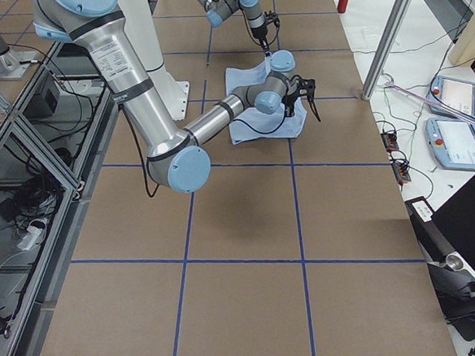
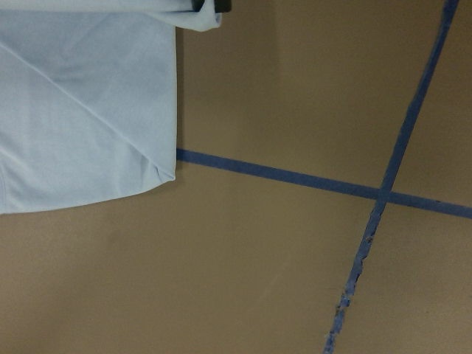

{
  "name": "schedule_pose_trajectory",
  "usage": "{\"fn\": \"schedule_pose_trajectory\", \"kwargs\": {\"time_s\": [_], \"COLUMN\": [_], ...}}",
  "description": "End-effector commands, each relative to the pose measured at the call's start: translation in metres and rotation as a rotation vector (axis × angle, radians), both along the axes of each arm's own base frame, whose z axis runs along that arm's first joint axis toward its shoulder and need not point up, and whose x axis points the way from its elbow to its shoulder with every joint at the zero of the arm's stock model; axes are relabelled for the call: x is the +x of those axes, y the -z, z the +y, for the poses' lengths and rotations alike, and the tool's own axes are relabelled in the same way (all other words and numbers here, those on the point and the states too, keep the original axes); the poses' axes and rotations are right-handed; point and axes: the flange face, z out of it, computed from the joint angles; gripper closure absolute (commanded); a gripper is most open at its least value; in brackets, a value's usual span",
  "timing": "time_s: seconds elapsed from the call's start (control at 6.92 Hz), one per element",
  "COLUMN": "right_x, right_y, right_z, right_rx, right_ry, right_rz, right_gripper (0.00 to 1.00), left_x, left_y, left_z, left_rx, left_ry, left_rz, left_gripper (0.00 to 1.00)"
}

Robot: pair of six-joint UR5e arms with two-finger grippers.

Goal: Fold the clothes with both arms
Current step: 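Lay the hem at the collar and open both grippers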

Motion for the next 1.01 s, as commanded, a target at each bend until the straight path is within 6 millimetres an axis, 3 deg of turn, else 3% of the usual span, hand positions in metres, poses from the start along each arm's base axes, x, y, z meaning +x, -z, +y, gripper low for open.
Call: {"fn": "schedule_pose_trajectory", "kwargs": {"time_s": [0.0, 0.43, 0.87], "right_x": [-0.011, -0.018, -0.020], "right_y": [-0.015, -0.021, -0.027], "right_z": [-0.013, -0.021, -0.029], "right_rx": [-0.023, -0.038, -0.024], "right_ry": [0.002, 0.001, -0.007], "right_rz": [0.030, 0.044, 0.037], "right_gripper": [1.00, 1.00, 1.00], "left_x": [0.003, 0.015, 0.017], "left_y": [-0.006, -0.032, -0.023], "left_z": [-0.019, -0.054, -0.057], "left_rx": [0.006, 0.010, 0.017], "left_ry": [0.021, 0.048, 0.049], "left_rz": [0.009, 0.012, 0.022], "left_gripper": [1.00, 1.00, 1.00]}}
